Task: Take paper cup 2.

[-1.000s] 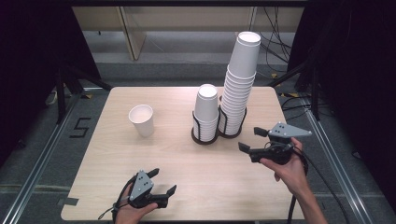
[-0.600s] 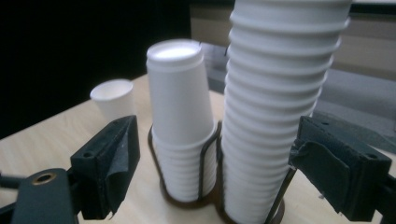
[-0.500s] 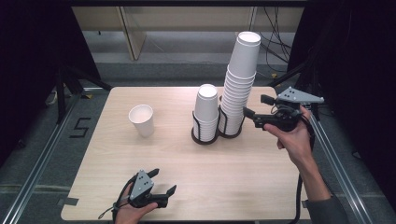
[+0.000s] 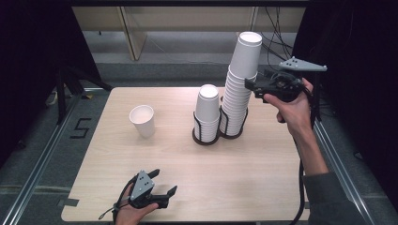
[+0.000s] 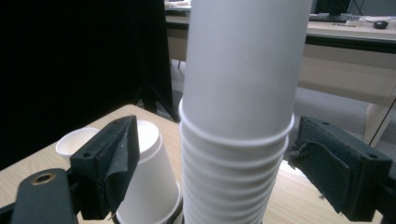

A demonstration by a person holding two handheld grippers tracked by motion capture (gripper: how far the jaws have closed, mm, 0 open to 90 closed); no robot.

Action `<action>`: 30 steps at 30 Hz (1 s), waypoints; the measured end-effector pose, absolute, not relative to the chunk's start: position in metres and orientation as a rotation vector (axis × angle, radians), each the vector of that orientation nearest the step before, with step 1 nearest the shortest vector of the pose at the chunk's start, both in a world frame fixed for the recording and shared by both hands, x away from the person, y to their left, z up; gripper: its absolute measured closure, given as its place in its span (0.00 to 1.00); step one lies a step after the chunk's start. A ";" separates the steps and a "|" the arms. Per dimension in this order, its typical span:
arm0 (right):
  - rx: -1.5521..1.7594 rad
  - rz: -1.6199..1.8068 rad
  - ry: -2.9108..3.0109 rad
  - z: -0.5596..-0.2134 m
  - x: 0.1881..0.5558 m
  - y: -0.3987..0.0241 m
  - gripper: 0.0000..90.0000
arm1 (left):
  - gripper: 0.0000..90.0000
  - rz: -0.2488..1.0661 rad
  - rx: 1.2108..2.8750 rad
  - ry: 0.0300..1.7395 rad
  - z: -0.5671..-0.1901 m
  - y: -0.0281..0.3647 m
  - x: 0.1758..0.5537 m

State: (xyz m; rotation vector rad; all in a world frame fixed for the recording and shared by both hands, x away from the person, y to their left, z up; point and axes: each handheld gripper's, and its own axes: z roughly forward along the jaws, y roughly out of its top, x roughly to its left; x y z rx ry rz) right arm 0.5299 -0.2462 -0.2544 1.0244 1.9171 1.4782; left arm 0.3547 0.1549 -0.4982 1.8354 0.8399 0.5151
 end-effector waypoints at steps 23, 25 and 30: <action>1.107 1.489 1.903 -0.241 0.588 -0.223 0.15 | 0.16 0.508 1.847 0.833 -0.499 0.154 0.355; 1.105 1.488 1.905 -0.241 0.591 -0.221 0.15 | 0.16 0.507 1.851 0.833 -0.499 0.154 0.355; 1.118 1.471 1.903 -0.240 0.596 -0.216 0.16 | 0.16 0.507 1.849 0.833 -0.498 0.155 0.355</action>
